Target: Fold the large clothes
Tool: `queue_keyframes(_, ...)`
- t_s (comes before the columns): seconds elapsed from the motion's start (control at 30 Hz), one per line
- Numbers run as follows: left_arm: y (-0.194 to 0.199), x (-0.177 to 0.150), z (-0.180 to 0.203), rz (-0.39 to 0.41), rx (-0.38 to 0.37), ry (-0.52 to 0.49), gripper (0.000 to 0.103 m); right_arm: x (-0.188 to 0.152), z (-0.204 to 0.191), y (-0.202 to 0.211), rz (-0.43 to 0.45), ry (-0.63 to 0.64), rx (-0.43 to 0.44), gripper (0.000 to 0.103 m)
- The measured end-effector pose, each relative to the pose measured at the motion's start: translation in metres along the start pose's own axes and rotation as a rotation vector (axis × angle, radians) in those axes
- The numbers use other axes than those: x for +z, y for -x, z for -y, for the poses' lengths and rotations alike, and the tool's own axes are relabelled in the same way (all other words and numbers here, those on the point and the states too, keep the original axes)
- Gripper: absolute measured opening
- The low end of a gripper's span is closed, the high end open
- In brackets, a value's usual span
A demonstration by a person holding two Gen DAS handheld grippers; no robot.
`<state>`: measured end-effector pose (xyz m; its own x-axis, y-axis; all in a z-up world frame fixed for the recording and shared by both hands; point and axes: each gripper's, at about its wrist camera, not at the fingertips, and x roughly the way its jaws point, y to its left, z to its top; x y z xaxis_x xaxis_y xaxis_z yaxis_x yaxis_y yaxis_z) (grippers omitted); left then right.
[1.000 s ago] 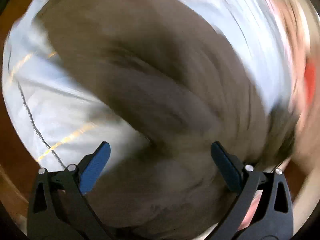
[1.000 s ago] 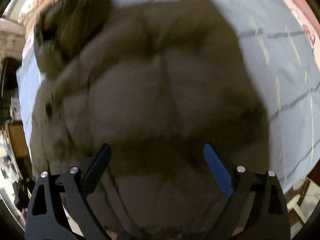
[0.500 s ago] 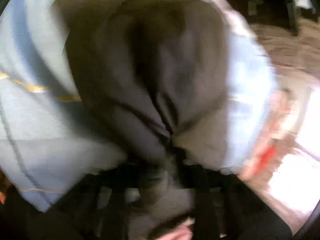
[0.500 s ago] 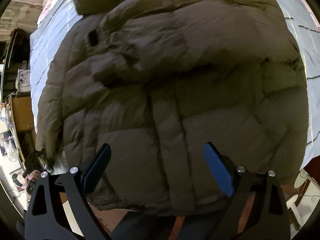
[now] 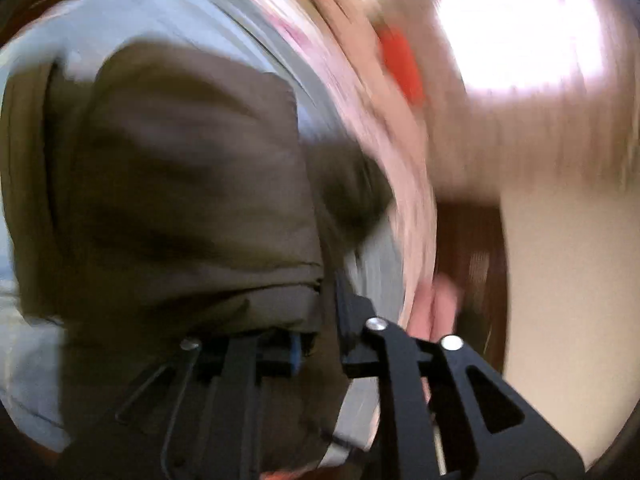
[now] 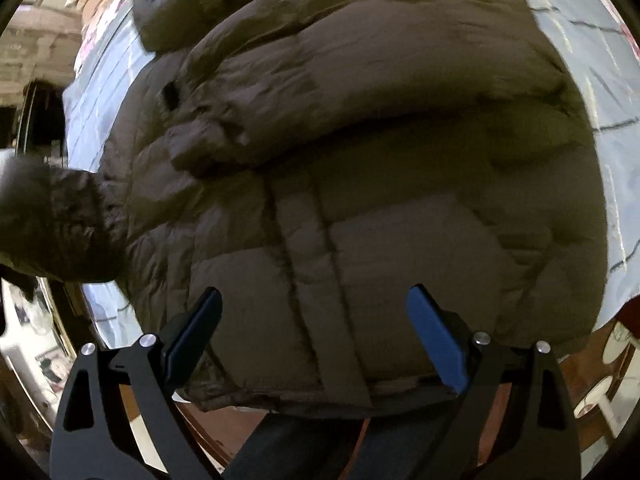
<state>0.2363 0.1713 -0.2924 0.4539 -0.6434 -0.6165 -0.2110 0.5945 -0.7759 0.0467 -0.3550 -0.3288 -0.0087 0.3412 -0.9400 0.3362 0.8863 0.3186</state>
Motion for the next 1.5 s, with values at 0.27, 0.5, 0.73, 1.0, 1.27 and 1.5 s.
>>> queue_keyframes(0.27, -0.189, -0.094, 0.052, -0.363, 0.241, -0.101, 0.079, 0.012, 0.076, 0.028, 0.044, -0.117, -0.024, 0.094)
queue_keyframes(0.5, -0.152, -0.133, 0.036, -0.288, 0.338, -0.067, 0.092, 0.037, 0.105, 0.039, 0.076, -0.188, 0.042, 0.099)
queue_keyframes(0.73, -0.153, -0.148, -0.014, -0.266, 0.692, -0.117, 0.093, 0.087, 0.069, 0.003, 0.035, -0.119, 0.074, 0.102)
queue_keyframes(1.0, -0.160, -0.146, -0.110, -0.259, 0.791, 0.045, 0.093, 0.102, -0.019, -0.043, -0.034, 0.112, 0.044, 0.039)
queue_keyframes(1.27, -0.159, -0.081, -0.141, -0.144, 0.858, 0.084, 0.093, 0.156, -0.102, -0.006, 0.103, 0.250, 0.002, 0.034)
queue_keyframes(1.5, -0.153, -0.066, -0.127, -0.139, 0.845, 0.047, 0.093, 0.166, -0.046, -0.040, 0.003, 0.110, -0.025, 0.053)
